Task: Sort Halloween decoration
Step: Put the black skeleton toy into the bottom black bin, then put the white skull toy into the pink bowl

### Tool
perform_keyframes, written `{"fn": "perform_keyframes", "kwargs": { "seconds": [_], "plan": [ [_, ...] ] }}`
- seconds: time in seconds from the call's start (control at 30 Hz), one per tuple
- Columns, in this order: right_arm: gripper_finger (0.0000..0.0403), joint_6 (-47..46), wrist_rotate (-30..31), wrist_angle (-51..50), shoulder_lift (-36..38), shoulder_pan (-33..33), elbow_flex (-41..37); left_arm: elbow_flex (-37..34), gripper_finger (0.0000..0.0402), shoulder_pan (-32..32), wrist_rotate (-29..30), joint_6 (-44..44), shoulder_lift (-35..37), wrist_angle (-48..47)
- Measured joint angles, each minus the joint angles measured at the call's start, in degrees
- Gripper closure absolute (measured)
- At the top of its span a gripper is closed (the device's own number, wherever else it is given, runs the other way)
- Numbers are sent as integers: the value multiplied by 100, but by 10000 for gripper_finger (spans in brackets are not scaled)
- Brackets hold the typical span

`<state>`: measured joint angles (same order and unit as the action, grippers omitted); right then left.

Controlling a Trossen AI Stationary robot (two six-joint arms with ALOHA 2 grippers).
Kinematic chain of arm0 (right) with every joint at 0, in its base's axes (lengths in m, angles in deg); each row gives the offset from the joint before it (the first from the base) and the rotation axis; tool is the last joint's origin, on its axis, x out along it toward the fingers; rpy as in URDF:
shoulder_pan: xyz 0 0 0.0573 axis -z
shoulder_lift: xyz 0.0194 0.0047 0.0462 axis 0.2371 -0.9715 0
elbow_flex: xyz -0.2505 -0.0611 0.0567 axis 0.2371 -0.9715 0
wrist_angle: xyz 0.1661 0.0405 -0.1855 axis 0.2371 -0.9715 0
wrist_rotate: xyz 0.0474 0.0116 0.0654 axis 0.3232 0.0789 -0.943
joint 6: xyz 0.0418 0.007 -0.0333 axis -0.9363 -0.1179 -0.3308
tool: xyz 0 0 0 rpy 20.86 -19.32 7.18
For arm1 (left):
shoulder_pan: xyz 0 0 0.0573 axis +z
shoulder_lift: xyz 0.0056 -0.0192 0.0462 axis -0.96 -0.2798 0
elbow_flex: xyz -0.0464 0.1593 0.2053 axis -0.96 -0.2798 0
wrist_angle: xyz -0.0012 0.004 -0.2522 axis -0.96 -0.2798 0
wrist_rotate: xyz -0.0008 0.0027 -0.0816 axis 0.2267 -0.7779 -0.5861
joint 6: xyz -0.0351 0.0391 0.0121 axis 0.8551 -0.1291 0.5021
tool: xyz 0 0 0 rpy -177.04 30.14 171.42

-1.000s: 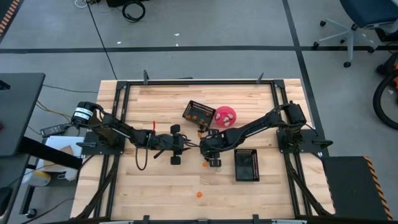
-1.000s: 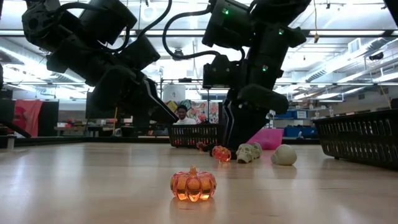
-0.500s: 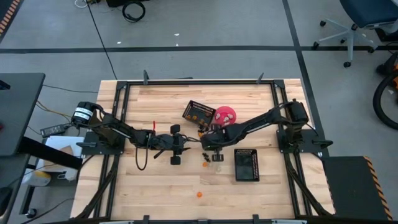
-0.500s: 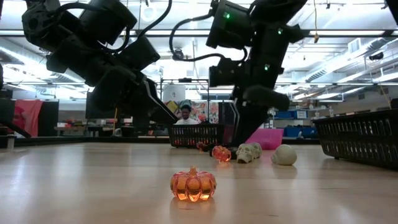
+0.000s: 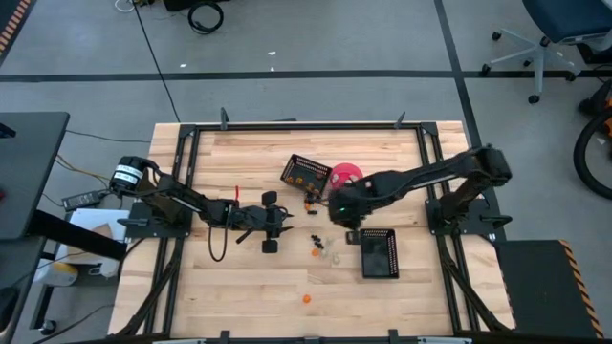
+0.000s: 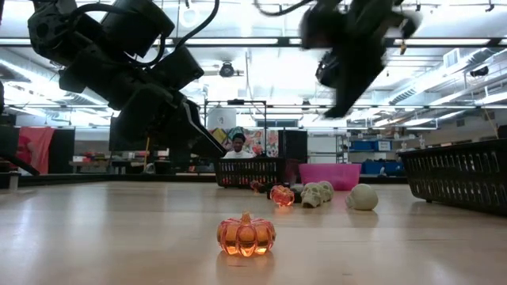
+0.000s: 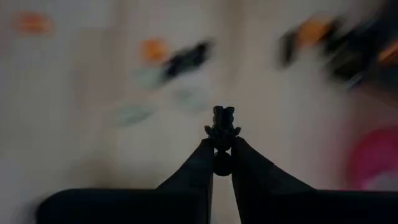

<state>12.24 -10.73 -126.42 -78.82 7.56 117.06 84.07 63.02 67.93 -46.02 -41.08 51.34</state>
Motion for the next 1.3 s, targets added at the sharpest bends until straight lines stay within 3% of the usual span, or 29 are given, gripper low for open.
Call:
{"fn": "perform_keyframes", "kwargs": {
  "seconds": [0.13, 0.27, 0.57, 0.8, 1.03, 1.3],
  "plan": [
    [349, -1281, -1044, -1088, 437, -60, 7, 0, 265, -2, 0, 2, 0, 0],
    [335, -1894, -1257, -1735, 406, -294, 7, 0, 265, 0, 0, 2, 0, 2],
    [294, -1880, -1799, -1912, -409, -494, -2, 0, 265, 0, 0, 2, -2, 2],
    [245, -1818, -2213, -2038, -523, -240, 135, 0, 265, -1, 0, 2, -2, 2],
    [245, -1573, -545, -1812, -534, -462, 1013, 0, 265, 31, 0, 2, -2, 55],
    [245, -572, 248, -741, -1286, -981, 1321, -2, 265, 31, 0, 3, -2, 131]
  ]
}}
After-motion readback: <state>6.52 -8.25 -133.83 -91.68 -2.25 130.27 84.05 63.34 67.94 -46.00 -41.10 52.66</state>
